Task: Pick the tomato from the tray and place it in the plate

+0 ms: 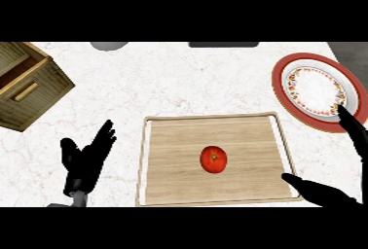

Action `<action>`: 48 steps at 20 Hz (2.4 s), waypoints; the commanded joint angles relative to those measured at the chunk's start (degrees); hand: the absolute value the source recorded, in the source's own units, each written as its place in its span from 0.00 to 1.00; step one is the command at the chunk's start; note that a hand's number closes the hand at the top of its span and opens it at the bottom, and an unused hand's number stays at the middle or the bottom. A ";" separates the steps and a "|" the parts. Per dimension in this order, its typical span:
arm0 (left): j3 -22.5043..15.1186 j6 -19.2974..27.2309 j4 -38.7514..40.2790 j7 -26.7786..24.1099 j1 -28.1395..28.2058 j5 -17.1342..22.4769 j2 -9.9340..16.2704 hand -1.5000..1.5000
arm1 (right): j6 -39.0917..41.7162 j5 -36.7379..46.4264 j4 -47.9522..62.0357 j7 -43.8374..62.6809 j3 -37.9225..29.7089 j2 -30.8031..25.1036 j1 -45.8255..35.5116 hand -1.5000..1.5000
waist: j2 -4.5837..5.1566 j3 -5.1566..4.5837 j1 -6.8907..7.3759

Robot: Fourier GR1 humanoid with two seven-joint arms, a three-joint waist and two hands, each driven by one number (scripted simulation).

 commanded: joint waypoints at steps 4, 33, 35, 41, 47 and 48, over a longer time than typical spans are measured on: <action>1.11 -1.20 1.62 0.67 -1.80 0.48 0.34 0.50 | 12.34 9.69 -8.04 23.67 10.36 -4.56 -4.29 0.00 | 0.23 -0.13 0.88; 2.05 -2.25 1.50 -0.02 0.14 -5.18 -4.49 0.50 | 29.77 29.74 14.29 43.71 21.19 26.32 -22.93 0.00 | 0.14 0.10 0.48; 6.00 -4.65 3.99 -0.20 -2.56 -2.44 -2.27 0.50 | 27.74 31.89 18.40 41.18 21.75 25.19 -21.33 0.00 | 0.19 0.10 0.46; 3.27 -3.45 3.02 0.49 -1.75 -4.91 -5.28 0.50 | 28.96 34.15 19.60 39.84 19.69 25.52 -19.50 0.00 | 0.16 0.11 0.32; 5.72 -5.15 1.95 2.03 -1.49 -4.39 -4.48 0.50 | 25.71 34.54 27.49 35.42 18.91 29.37 -20.04 0.00 | 0.18 0.11 0.47; 5.25 -3.46 1.76 3.46 -3.21 -5.49 -5.90 0.50 | 27.78 34.86 25.96 36.90 18.92 29.39 -20.64 0.00 | 0.17 0.11 0.43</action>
